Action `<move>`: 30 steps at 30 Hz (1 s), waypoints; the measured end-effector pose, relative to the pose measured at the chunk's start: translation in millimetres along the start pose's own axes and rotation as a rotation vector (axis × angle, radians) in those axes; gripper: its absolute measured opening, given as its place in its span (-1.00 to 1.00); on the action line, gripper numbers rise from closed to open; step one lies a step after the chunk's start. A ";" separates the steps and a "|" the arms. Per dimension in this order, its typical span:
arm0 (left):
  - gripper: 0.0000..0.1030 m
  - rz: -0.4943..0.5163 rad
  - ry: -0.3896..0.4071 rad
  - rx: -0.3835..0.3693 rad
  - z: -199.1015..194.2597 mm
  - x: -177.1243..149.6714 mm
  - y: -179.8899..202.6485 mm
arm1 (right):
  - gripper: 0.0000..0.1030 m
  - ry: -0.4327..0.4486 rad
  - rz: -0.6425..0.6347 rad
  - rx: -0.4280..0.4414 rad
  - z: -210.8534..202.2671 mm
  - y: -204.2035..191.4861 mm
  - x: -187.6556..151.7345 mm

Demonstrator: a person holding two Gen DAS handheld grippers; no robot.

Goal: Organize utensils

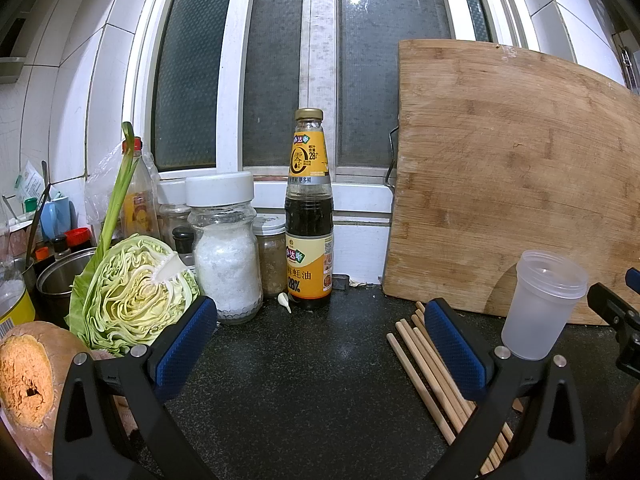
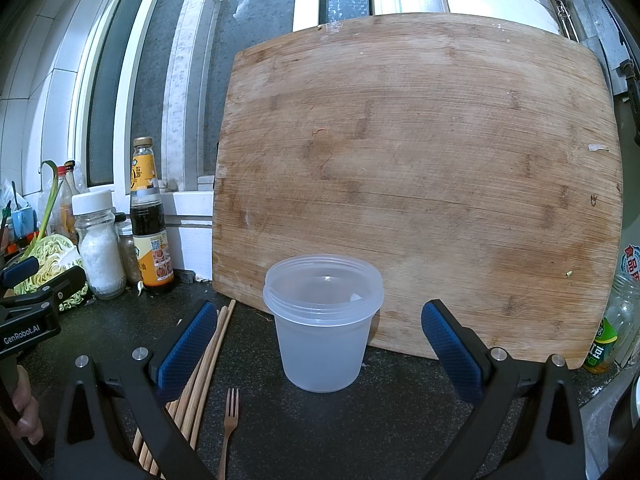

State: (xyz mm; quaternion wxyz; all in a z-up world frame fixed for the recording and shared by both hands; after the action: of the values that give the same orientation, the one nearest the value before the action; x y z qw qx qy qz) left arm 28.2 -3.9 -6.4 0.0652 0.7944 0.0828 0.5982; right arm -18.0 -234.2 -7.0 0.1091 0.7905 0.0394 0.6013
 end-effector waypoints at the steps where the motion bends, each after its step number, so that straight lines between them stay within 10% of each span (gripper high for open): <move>1: 1.00 0.000 0.000 0.000 0.0 0.0 0.0 | 1.00 0.000 0.000 0.000 0.0 -0.1 0.0; 30: 1.00 -0.001 0.001 0.003 2.5 -2.6 -0.6 | 1.00 -0.001 -0.004 0.010 1.8 -2.3 0.2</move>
State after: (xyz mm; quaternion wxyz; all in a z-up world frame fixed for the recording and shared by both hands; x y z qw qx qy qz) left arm 29.8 -3.9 -9.6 0.0641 0.7943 0.0842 0.5983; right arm -16.1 -232.1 -7.8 0.1062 0.7912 0.0441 0.6006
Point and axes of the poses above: each gripper's, at about its wrist camera, not at the fingertips, and z roughly the way its jaws point, y to its right, x to its top, the point moved 3 cm from there along z, roughly the way its jaws point, and after that the axes turned 11 degrees about -z, right-handed, at the moved point
